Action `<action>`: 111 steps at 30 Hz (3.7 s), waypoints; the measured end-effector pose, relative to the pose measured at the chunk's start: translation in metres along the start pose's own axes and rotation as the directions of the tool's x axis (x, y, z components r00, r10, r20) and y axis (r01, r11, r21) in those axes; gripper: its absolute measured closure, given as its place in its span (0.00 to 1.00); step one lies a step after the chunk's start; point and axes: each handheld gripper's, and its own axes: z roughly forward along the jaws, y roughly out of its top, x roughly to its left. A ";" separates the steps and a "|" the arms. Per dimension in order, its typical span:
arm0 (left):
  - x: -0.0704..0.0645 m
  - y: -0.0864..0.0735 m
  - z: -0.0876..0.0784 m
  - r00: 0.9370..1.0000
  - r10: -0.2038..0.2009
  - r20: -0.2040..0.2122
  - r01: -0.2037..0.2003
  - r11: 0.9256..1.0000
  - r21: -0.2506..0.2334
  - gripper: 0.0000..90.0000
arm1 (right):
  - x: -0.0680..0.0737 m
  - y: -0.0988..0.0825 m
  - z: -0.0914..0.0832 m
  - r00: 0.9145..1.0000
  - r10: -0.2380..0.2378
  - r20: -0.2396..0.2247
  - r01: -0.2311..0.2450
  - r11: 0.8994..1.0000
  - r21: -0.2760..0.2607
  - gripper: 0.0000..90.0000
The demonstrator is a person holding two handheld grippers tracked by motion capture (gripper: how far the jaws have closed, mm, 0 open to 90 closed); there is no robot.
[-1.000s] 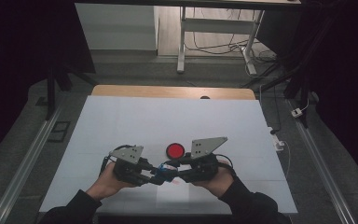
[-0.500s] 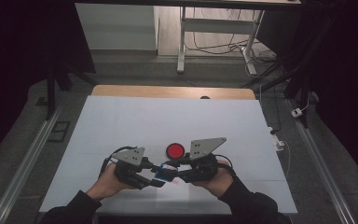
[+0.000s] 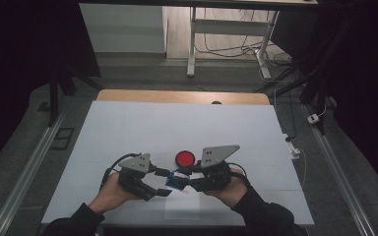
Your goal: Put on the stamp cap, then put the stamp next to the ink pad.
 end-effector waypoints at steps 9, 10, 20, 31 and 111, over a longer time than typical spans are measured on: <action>-0.004 -0.002 -0.009 0.995 -0.049 -0.092 0.051 0.998 0.026 0.27 | -0.001 -0.002 -0.001 1.000 0.003 0.029 -0.003 1.000 0.016 0.78; -0.005 -0.003 -0.011 0.993 -0.055 -0.104 0.058 0.998 0.026 0.25 | -0.001 -0.002 -0.002 0.999 0.003 0.032 -0.003 1.000 0.019 0.78; -0.014 -0.009 -0.021 0.977 -0.105 -0.183 0.114 0.993 0.038 0.16 | -0.001 -0.004 -0.003 0.998 0.009 0.054 -0.010 0.999 0.033 0.78; -0.025 -0.021 -0.038 0.951 -0.176 -0.254 0.185 0.983 0.015 0.08 | -0.002 -0.006 -0.005 0.997 0.025 0.077 -0.028 0.999 0.045 0.78; -0.061 -0.075 -0.087 0.806 -0.318 -0.499 0.369 0.929 0.004 0.00 | -0.051 -0.052 -0.043 0.906 0.115 0.408 -0.195 0.967 0.162 0.78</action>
